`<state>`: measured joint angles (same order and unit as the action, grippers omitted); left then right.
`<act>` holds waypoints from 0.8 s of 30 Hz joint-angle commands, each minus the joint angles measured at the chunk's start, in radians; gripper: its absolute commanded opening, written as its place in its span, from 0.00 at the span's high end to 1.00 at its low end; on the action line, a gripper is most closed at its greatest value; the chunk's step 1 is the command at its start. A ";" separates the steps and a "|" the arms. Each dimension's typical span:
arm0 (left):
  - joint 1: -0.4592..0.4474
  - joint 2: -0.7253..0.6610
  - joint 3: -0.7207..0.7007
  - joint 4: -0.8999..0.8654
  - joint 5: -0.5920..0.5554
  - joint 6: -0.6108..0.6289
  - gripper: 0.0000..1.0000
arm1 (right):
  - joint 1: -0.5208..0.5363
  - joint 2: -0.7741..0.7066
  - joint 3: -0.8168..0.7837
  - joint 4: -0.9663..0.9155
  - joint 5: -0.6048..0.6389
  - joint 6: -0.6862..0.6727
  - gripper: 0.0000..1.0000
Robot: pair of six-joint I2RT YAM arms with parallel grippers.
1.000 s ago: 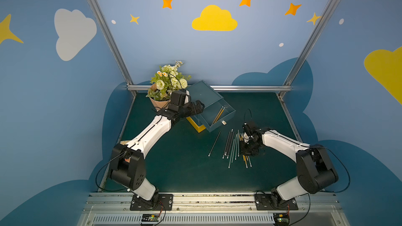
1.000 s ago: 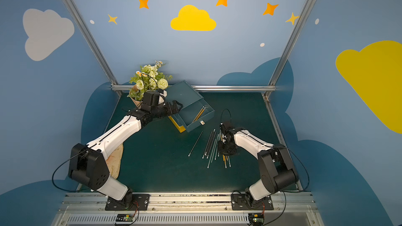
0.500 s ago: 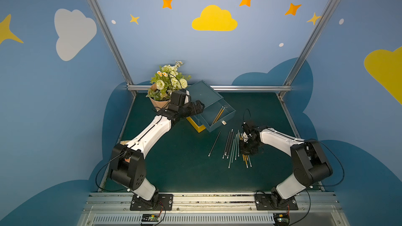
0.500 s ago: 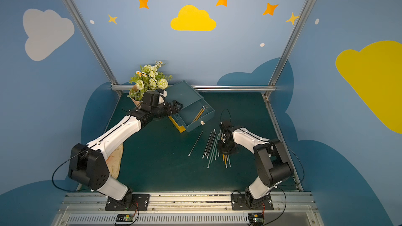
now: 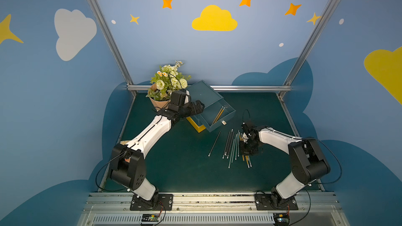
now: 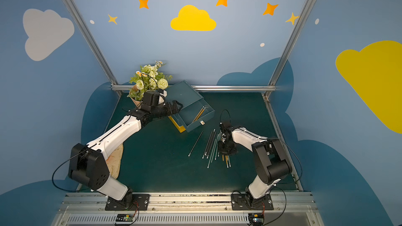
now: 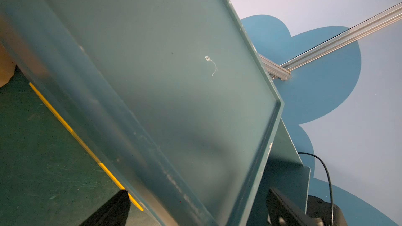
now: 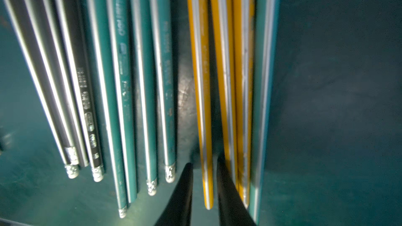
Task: Please place the pencils in the drawer according to their color
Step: Pick up the pencil from the center of the board.
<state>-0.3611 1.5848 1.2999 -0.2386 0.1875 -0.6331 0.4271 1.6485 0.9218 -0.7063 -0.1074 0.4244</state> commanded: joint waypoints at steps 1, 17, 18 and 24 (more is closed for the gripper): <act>-0.003 0.012 0.024 -0.002 0.006 0.002 0.00 | 0.007 0.034 0.021 -0.024 0.042 -0.009 0.83; -0.007 0.015 0.025 -0.001 0.008 0.001 0.00 | 0.009 -0.100 0.055 -0.085 -0.014 0.042 1.00; -0.007 0.017 0.025 -0.001 0.009 0.001 0.00 | 0.005 -0.123 0.059 -0.093 -0.024 0.049 1.00; -0.009 0.017 0.026 0.003 0.009 0.001 0.00 | -0.026 -0.243 0.094 -0.161 -0.051 0.083 1.00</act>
<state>-0.3653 1.5860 1.2999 -0.2382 0.1875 -0.6334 0.4168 1.4563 0.9836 -0.7959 -0.1383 0.4774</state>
